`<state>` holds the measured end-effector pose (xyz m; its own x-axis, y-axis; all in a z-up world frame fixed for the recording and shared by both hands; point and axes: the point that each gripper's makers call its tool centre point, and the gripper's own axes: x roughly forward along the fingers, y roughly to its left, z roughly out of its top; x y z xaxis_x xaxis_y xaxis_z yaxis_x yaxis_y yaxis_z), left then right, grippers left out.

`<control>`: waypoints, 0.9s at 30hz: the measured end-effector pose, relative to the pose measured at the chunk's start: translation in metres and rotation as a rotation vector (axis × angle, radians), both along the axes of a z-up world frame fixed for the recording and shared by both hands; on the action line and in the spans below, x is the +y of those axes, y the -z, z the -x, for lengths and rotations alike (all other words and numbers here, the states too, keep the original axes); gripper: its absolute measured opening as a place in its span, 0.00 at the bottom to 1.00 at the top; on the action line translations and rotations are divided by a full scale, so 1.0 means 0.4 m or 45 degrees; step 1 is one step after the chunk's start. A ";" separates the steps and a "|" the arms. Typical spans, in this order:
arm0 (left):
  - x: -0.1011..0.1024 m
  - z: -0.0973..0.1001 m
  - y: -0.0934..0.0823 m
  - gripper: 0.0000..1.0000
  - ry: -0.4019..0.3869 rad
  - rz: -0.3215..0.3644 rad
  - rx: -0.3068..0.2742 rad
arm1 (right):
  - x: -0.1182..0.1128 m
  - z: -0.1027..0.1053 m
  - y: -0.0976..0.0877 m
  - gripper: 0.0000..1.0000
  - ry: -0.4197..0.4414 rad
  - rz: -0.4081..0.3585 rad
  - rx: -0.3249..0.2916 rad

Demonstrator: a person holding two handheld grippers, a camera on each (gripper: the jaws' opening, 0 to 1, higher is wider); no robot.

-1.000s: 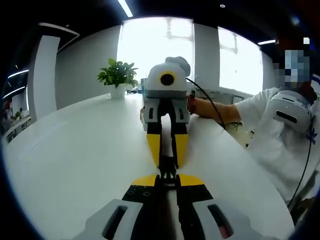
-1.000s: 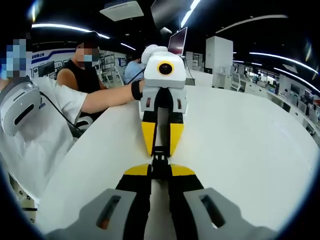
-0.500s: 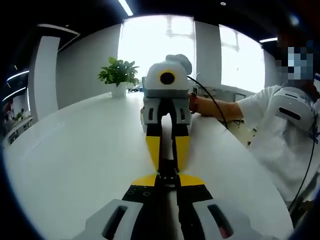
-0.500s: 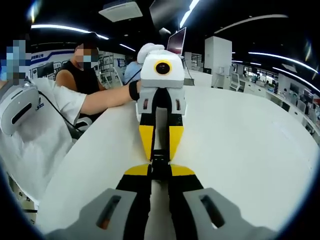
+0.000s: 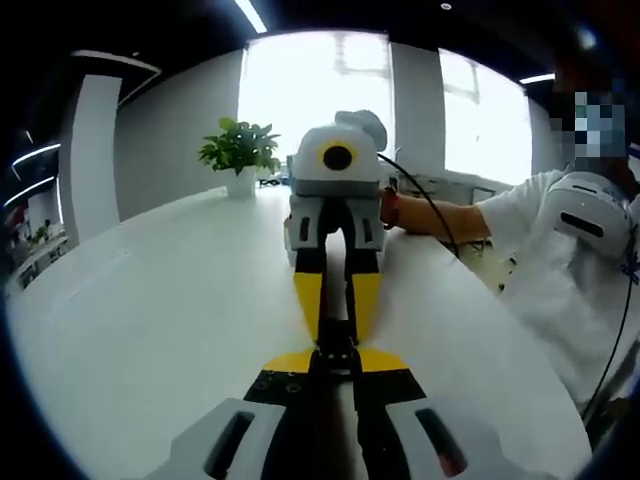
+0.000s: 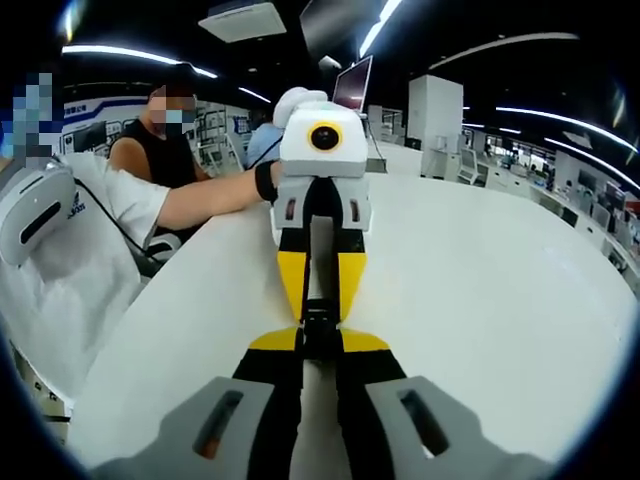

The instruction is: Snap the two parts of the plastic buckle together until the buckle closes and remains connected.

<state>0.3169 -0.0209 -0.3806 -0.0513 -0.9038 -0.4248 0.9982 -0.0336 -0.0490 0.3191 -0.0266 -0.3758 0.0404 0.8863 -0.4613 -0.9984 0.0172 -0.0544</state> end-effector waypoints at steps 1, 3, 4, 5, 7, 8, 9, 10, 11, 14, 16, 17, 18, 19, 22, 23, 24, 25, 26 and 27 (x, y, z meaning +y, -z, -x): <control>-0.003 0.009 0.002 0.12 0.006 0.001 -0.019 | 0.000 -0.001 -0.001 0.11 -0.001 0.000 -0.003; -0.006 0.010 0.002 0.12 0.007 0.002 -0.025 | -0.001 -0.002 -0.001 0.11 0.002 0.003 -0.004; -0.004 0.011 0.001 0.12 0.016 -0.002 -0.039 | -0.001 0.000 0.000 0.11 0.001 0.002 -0.004; -0.004 0.012 0.001 0.12 0.017 -0.002 -0.046 | -0.001 0.001 0.000 0.11 0.002 -0.002 0.001; -0.006 0.014 0.002 0.12 0.019 0.003 -0.046 | -0.001 0.003 0.000 0.11 0.002 -0.005 0.003; -0.007 0.015 0.002 0.12 0.018 0.004 -0.045 | -0.001 0.004 0.000 0.11 0.002 -0.005 0.000; -0.007 0.015 0.002 0.12 0.017 0.004 -0.043 | -0.001 0.004 0.000 0.11 0.002 -0.003 0.000; -0.007 0.016 0.002 0.13 0.017 0.001 -0.044 | -0.001 0.004 0.000 0.11 0.003 -0.003 0.001; -0.006 0.014 0.001 0.13 0.020 -0.003 -0.048 | -0.002 0.002 -0.001 0.11 0.002 -0.004 0.001; -0.001 0.002 0.000 0.18 0.015 -0.001 -0.031 | -0.003 -0.002 -0.002 0.11 0.002 -0.006 0.001; 0.003 -0.006 -0.002 0.21 -0.001 -0.009 -0.034 | -0.003 0.000 -0.001 0.11 0.002 -0.005 0.001; 0.008 -0.005 -0.002 0.20 -0.001 -0.018 -0.045 | -0.003 0.001 -0.001 0.11 0.003 -0.005 0.001; 0.014 -0.004 -0.001 0.20 0.002 -0.019 -0.052 | -0.003 0.002 -0.001 0.11 0.002 -0.005 0.000; 0.017 -0.004 -0.001 0.20 0.001 -0.021 -0.048 | -0.003 0.003 -0.001 0.11 0.002 -0.006 0.001; 0.020 -0.010 -0.001 0.20 -0.006 -0.021 -0.029 | -0.004 -0.002 -0.002 0.11 0.000 -0.007 0.001; 0.024 -0.011 -0.001 0.19 -0.003 -0.024 -0.033 | -0.005 -0.003 -0.002 0.11 0.000 -0.006 0.001; 0.024 -0.008 0.000 0.19 -0.001 -0.026 -0.039 | -0.006 -0.004 -0.003 0.11 0.000 -0.006 0.001; 0.023 -0.004 0.001 0.19 -0.004 -0.025 -0.031 | -0.006 -0.003 -0.002 0.11 0.000 -0.006 0.001; 0.023 -0.002 0.002 0.19 -0.011 -0.028 -0.015 | -0.006 -0.002 -0.002 0.11 0.000 -0.007 0.002; 0.022 0.004 0.003 0.16 -0.011 -0.030 -0.010 | -0.006 -0.005 -0.003 0.11 0.000 -0.008 0.003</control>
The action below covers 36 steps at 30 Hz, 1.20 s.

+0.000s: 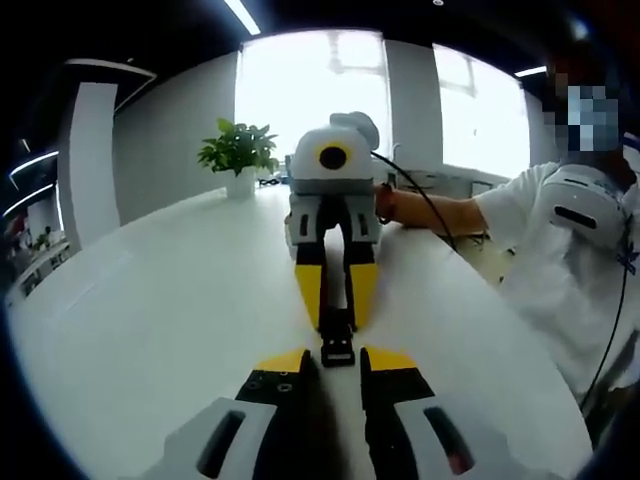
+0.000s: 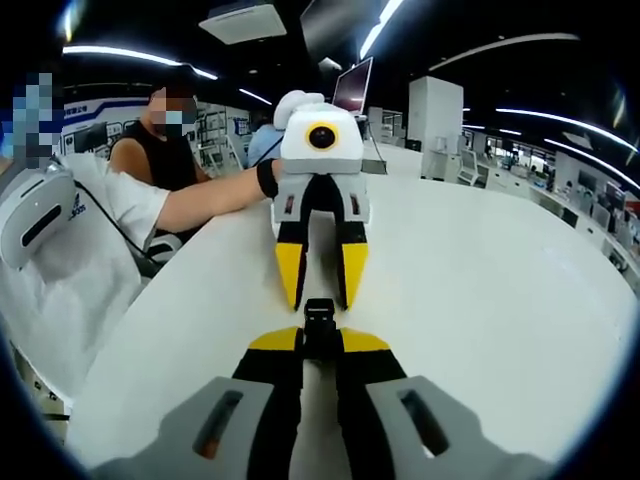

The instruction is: Snap the two parts of the plastic buckle together until the buckle closes and remains connected.

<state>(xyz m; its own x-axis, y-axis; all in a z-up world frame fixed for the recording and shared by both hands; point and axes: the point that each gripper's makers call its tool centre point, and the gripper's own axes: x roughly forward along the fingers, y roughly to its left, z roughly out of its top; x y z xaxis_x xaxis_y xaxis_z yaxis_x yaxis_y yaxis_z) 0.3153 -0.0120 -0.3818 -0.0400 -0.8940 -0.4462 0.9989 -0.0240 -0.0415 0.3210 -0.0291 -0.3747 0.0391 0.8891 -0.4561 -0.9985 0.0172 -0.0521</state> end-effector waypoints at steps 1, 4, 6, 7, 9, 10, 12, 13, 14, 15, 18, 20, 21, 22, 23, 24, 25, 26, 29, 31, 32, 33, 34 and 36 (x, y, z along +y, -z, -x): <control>0.000 0.001 0.000 0.12 0.000 -0.001 -0.001 | -0.001 -0.004 -0.001 0.11 0.000 0.000 0.000; 0.003 -0.002 0.004 0.11 -0.004 0.006 0.010 | -0.002 -0.009 -0.002 0.11 0.001 -0.002 0.003; 0.000 0.007 0.007 0.11 -0.006 0.013 0.015 | 0.000 -0.003 -0.001 0.10 0.007 0.004 0.004; -0.002 0.009 0.008 0.11 -0.010 0.014 0.025 | 0.001 0.001 0.000 0.10 0.007 0.008 0.002; -0.004 0.016 0.010 0.10 -0.015 0.014 0.030 | 0.001 0.003 0.001 0.10 0.012 0.011 0.007; -0.006 0.018 0.010 0.10 -0.018 0.012 0.033 | 0.001 0.003 0.001 0.10 0.010 0.009 0.007; -0.008 0.027 0.013 0.10 -0.013 0.016 0.027 | 0.001 0.005 0.002 0.10 0.007 0.009 0.005; -0.009 0.032 0.015 0.10 -0.010 0.018 0.020 | 0.002 0.009 0.003 0.10 0.009 0.010 0.007; -0.012 0.035 0.014 0.10 -0.009 0.016 0.019 | 0.003 0.010 0.003 0.09 0.012 0.012 0.010; -0.014 0.038 0.014 0.09 -0.011 0.010 0.019 | 0.003 0.010 0.004 0.09 0.018 0.014 0.015; -0.019 0.047 0.016 0.09 -0.017 -0.008 0.018 | 0.003 0.010 0.004 0.09 0.018 0.015 0.012; -0.016 0.041 0.015 0.09 -0.019 -0.005 0.030 | 0.004 0.009 0.004 0.09 0.022 0.020 0.014; -0.016 0.034 0.014 0.09 -0.017 0.003 0.041 | 0.004 0.009 0.004 0.09 0.023 0.022 0.011; -0.017 0.033 0.014 0.09 -0.018 0.006 0.044 | 0.006 0.008 0.004 0.09 0.030 0.022 0.009; -0.021 0.036 0.014 0.09 -0.017 0.008 0.048 | 0.006 0.008 0.004 0.09 0.032 0.024 0.011; -0.027 0.040 0.014 0.09 -0.022 0.008 0.056 | 0.008 0.009 0.005 0.08 0.042 0.028 0.010; -0.029 0.042 0.013 0.08 -0.030 -0.005 0.062 | 0.011 0.012 0.005 0.08 0.044 0.028 0.010; -0.030 0.045 0.014 0.08 -0.033 -0.012 0.062 | 0.009 0.008 0.005 0.08 0.047 0.028 0.012; -0.030 0.050 0.016 0.07 -0.023 -0.005 0.051 | 0.009 0.006 0.005 0.08 0.048 0.018 0.029; -0.033 0.055 0.017 0.07 -0.025 -0.004 0.060 | 0.008 0.003 0.004 0.08 0.033 0.012 0.027; -0.034 0.058 0.017 0.07 -0.016 0.000 0.063 | 0.006 0.003 0.003 0.08 0.005 0.007 0.026; -0.031 0.049 0.016 0.06 -0.005 0.015 0.069 | 0.005 -0.001 0.004 0.08 0.010 0.004 0.037; -0.031 0.048 0.014 0.06 0.006 0.025 0.097 | 0.007 0.007 0.004 0.08 -0.006 -0.004 0.039; -0.032 0.050 0.012 0.06 0.009 0.027 0.097 | 0.009 0.013 0.004 0.08 -0.008 -0.004 0.033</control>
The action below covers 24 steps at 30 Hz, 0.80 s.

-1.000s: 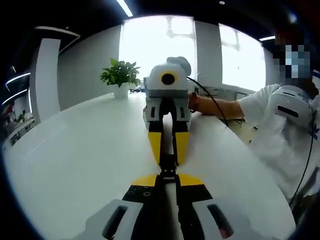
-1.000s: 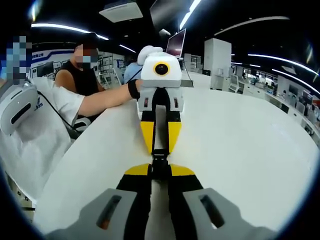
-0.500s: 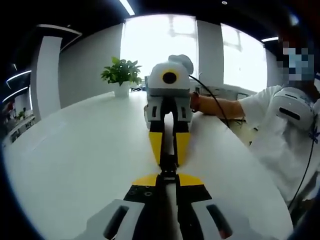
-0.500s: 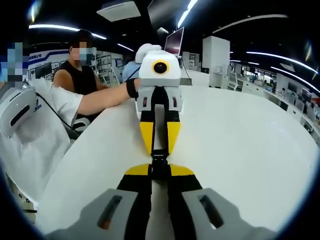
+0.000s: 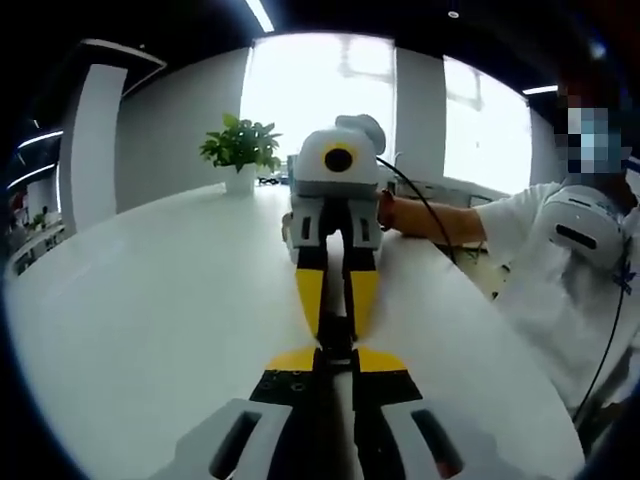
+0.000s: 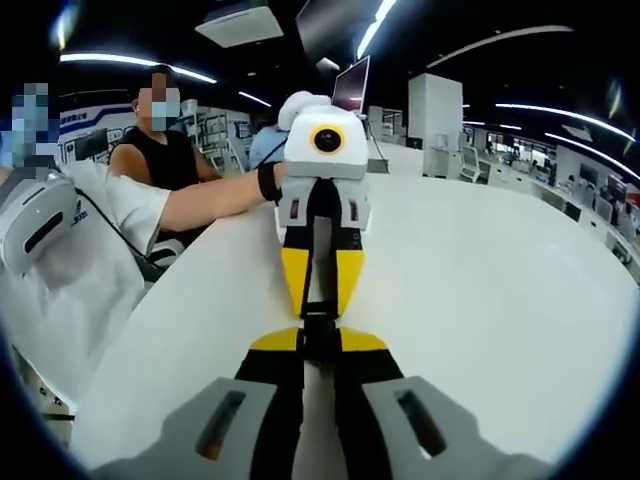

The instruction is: Snap the two parts of the plastic buckle together until the buckle closes and remains connected.

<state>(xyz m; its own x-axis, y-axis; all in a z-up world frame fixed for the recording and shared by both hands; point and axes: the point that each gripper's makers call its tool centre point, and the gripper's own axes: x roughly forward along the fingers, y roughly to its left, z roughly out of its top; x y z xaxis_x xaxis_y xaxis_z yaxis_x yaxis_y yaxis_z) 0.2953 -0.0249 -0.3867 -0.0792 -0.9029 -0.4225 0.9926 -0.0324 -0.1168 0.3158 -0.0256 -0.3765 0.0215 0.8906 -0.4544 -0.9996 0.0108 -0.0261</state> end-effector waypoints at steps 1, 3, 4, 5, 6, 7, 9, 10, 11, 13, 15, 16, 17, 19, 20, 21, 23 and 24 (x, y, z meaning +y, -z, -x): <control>-0.003 0.005 -0.001 0.06 0.011 0.000 -0.001 | 0.006 0.007 0.000 0.08 -0.010 0.001 -0.003; -0.010 0.009 -0.004 0.06 0.018 -0.008 0.006 | 0.006 0.001 -0.006 0.07 -0.027 0.034 -0.028; -0.006 0.005 -0.003 0.07 0.017 -0.016 -0.015 | 0.009 -0.002 -0.006 0.08 -0.006 0.039 -0.031; 0.000 -0.005 0.000 0.07 -0.011 -0.024 -0.029 | 0.014 -0.007 -0.005 0.08 0.015 0.038 -0.029; 0.003 0.001 0.002 0.07 -0.002 -0.012 0.012 | 0.015 -0.003 -0.003 0.08 -0.003 0.027 -0.032; 0.002 0.003 0.002 0.08 0.012 0.000 -0.022 | 0.014 -0.006 -0.003 0.08 -0.006 0.017 -0.027; -0.001 0.004 0.000 0.08 0.004 -0.008 -0.014 | 0.017 -0.009 -0.006 0.08 -0.009 0.014 -0.025; -0.001 0.004 0.004 0.09 0.009 0.004 -0.022 | 0.018 -0.006 -0.005 0.08 -0.007 0.018 -0.030; -0.002 0.006 -0.001 0.09 0.010 0.039 0.012 | 0.017 -0.007 -0.004 0.08 -0.003 0.017 -0.027; 0.001 0.006 -0.001 0.10 0.022 0.064 0.029 | 0.020 -0.007 -0.004 0.09 0.001 0.010 -0.018; -0.001 0.009 -0.002 0.10 0.042 0.030 -0.070 | 0.026 -0.002 -0.003 0.09 0.013 0.020 -0.012; -0.007 0.014 -0.004 0.10 0.031 0.028 -0.049 | 0.028 0.006 -0.001 0.09 0.018 0.025 -0.013; -0.009 0.011 -0.007 0.11 0.027 0.032 -0.031 | 0.029 0.006 -0.001 0.09 0.021 0.032 -0.016; -0.004 -0.003 -0.004 0.11 0.026 0.033 -0.037 | 0.024 0.001 0.001 0.09 0.064 0.049 0.019; -0.003 -0.008 -0.004 0.11 0.025 0.036 -0.031 | 0.024 -0.001 0.000 0.09 0.060 0.046 0.021; -0.001 -0.013 -0.005 0.11 0.024 0.038 -0.029 | 0.025 -0.002 0.000 0.09 0.075 0.047 0.034; 0.006 -0.041 -0.010 0.11 -0.001 0.044 -0.006 | 0.023 -0.017 0.000 0.09 0.119 0.056 0.058; 0.012 -0.059 -0.010 0.11 -0.016 0.034 -0.020 | 0.022 -0.018 -0.002 0.09 0.129 0.052 0.068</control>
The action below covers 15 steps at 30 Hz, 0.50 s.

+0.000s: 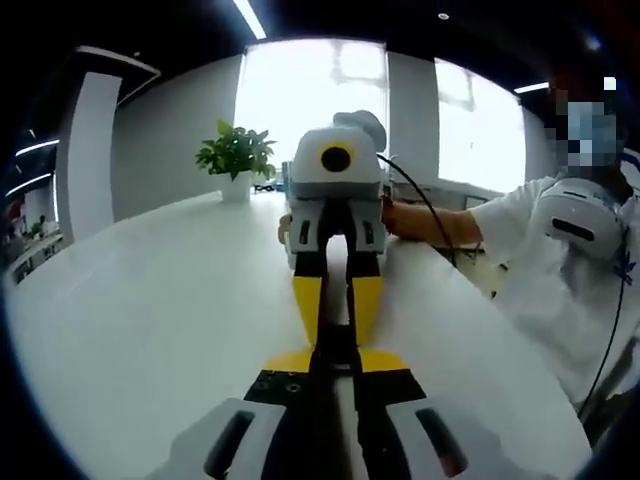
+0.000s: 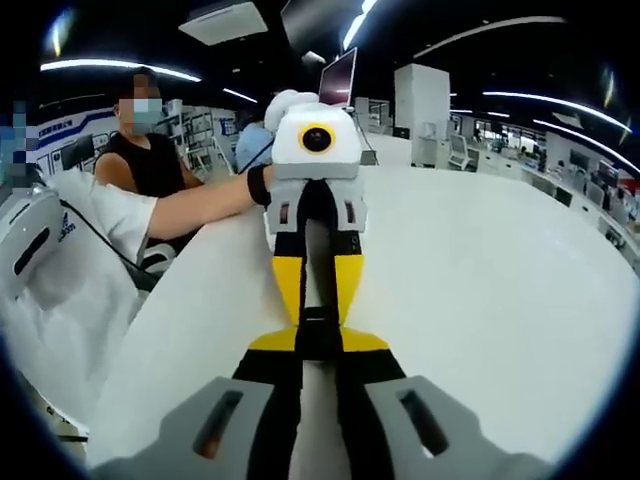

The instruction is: Snap the two parts of the plastic buckle together until the buckle closes and remains connected.

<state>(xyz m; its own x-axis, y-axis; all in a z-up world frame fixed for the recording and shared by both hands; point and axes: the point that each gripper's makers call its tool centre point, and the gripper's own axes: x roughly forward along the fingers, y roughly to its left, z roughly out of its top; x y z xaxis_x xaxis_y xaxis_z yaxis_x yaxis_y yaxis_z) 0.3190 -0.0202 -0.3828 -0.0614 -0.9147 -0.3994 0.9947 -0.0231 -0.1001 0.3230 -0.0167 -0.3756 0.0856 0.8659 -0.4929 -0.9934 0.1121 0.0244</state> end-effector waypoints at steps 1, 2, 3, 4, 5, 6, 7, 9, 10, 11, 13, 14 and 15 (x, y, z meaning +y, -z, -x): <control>0.008 -0.026 -0.007 0.11 -0.006 0.007 0.020 | -0.001 -0.001 -0.003 0.10 0.000 -0.005 -0.005; 0.018 -0.052 -0.012 0.11 -0.013 0.011 0.016 | -0.003 -0.003 -0.009 0.10 0.007 -0.017 -0.007; 0.017 -0.056 -0.018 0.11 -0.020 0.020 -0.002 | -0.003 -0.006 -0.014 0.10 0.016 -0.023 -0.014; 0.021 -0.073 -0.024 0.11 -0.031 0.031 -0.013 | -0.005 -0.003 -0.017 0.10 0.022 -0.028 -0.021; 0.011 -0.053 -0.028 0.12 -0.043 0.038 -0.052 | -0.006 -0.006 -0.022 0.10 0.032 -0.037 -0.032; 0.010 -0.057 -0.032 0.12 -0.053 0.048 -0.066 | -0.009 -0.014 -0.029 0.10 0.045 -0.049 -0.036; 0.006 -0.045 -0.037 0.12 -0.060 0.054 -0.085 | -0.012 -0.020 -0.035 0.10 0.054 -0.060 -0.032; 0.002 -0.035 -0.042 0.12 -0.072 0.056 -0.106 | -0.017 -0.021 -0.043 0.10 0.069 -0.073 -0.033; 0.002 -0.037 -0.045 0.12 -0.084 0.060 -0.119 | -0.020 -0.025 -0.046 0.10 0.078 -0.080 -0.043; -0.001 -0.040 -0.051 0.13 -0.108 0.075 -0.137 | -0.023 -0.031 -0.048 0.10 0.090 -0.076 -0.056; 0.001 -0.060 -0.060 0.15 -0.157 0.094 -0.175 | -0.032 -0.039 -0.055 0.10 0.113 -0.083 -0.072; 0.003 -0.066 -0.065 0.19 -0.175 0.106 -0.186 | -0.037 -0.044 -0.059 0.10 0.123 -0.089 -0.074; 0.004 -0.074 -0.071 0.23 -0.191 0.122 -0.203 | -0.040 -0.049 -0.062 0.10 0.135 -0.094 -0.075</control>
<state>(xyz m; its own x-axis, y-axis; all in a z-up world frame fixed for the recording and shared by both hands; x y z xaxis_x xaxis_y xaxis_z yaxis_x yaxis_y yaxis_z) 0.3485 -0.0185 -0.3543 0.1351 -0.9431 -0.3038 0.9907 0.1244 0.0544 0.3427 -0.0328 -0.3508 0.2057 0.8840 -0.4199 -0.9760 0.2168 -0.0218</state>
